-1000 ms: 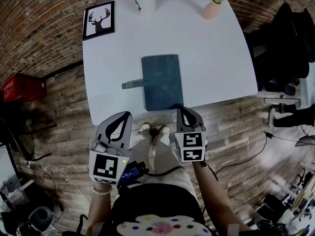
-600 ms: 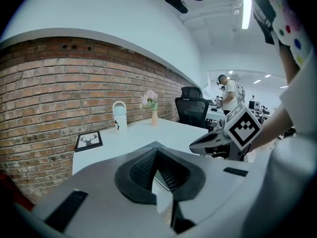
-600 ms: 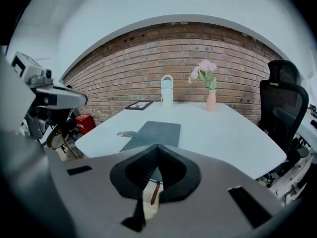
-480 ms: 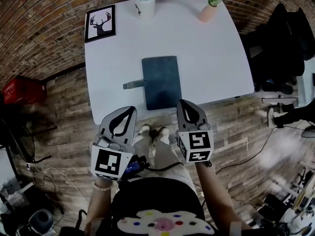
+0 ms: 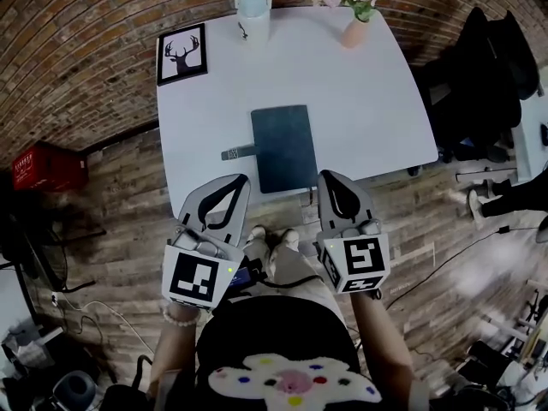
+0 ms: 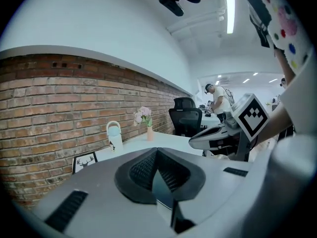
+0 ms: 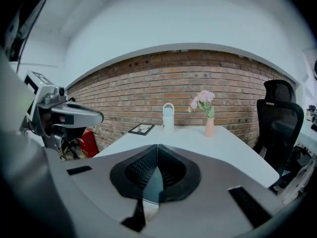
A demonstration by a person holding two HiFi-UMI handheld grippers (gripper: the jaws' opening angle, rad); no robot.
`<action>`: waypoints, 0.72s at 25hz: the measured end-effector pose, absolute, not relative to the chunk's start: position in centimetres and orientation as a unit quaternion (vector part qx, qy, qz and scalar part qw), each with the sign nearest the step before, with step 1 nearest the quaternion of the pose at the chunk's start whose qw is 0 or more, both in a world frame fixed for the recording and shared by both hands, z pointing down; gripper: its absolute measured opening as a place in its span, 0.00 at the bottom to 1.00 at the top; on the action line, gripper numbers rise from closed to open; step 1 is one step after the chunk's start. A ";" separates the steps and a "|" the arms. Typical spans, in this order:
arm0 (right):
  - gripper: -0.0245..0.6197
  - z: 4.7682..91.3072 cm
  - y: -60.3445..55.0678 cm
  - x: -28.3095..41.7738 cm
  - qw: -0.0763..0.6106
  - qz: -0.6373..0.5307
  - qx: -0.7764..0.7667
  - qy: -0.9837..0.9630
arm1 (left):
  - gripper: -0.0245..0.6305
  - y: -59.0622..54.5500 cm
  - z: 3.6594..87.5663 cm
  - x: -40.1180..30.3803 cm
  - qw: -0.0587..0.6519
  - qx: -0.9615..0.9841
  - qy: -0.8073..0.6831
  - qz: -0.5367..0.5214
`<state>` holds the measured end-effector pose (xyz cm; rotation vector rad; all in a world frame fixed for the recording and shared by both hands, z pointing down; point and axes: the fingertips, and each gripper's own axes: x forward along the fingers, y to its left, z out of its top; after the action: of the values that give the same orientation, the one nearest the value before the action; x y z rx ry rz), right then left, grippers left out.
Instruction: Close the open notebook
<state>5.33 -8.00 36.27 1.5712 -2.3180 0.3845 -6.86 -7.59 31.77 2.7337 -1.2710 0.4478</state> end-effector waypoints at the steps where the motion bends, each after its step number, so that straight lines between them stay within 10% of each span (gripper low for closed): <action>1: 0.09 35.5 -8.0 5.3 0.149 0.129 0.551 -0.811 | 0.06 -7.6 31.3 -6.8 0.043 0.897 -0.416 0.143; 18: 0.09 28.9 -6.6 5.4 0.114 0.079 0.551 -0.823 | 0.06 -7.7 26.7 -6.0 0.006 0.908 -0.404 0.107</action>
<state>5.36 -6.61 28.90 1.6154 -2.4139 0.2308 -6.05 -7.75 26.68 2.8438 -1.2649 0.3356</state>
